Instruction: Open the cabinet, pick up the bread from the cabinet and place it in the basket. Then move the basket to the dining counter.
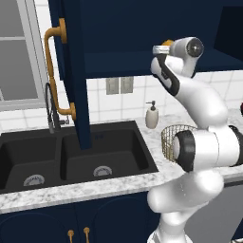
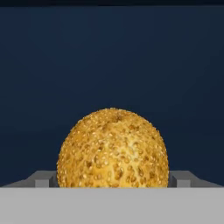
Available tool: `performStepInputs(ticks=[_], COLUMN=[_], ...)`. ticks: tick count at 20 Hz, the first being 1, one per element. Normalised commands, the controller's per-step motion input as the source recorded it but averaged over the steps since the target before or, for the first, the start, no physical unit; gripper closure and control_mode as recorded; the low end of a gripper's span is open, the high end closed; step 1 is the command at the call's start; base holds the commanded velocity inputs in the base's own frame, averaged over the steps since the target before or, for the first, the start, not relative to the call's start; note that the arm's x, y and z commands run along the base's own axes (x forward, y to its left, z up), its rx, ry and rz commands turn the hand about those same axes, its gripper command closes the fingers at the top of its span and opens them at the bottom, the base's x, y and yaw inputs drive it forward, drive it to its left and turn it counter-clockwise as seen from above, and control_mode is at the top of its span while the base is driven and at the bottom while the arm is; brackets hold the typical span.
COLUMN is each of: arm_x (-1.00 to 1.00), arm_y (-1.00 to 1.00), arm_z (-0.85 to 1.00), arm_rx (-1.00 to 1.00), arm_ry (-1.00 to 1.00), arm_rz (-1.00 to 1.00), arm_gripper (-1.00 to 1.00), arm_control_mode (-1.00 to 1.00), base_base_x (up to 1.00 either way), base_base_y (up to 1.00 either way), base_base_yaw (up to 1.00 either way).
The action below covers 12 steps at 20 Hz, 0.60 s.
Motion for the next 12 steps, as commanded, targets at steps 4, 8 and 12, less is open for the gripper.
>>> performStepInputs(ticks=[4,8,12], arm_x=[-1.0,-1.0,-1.0], arm_y=[0.08,0.06,0.06], arm_z=[0.53,0.5,0.35], arm_rx=[0.0,0.0,0.0], arm_ry=[-0.14,-0.05,0.01], arm_rz=[0.0,0.0,0.0], arm_gripper=[1.0,1.0,1.0], arm_control_mode=[-1.0,-1.0,-1.0], base_base_x=[0.0,0.0,0.0], base_base_y=[0.0,0.0,0.0], base_base_yaw=[0.0,0.0,0.0])
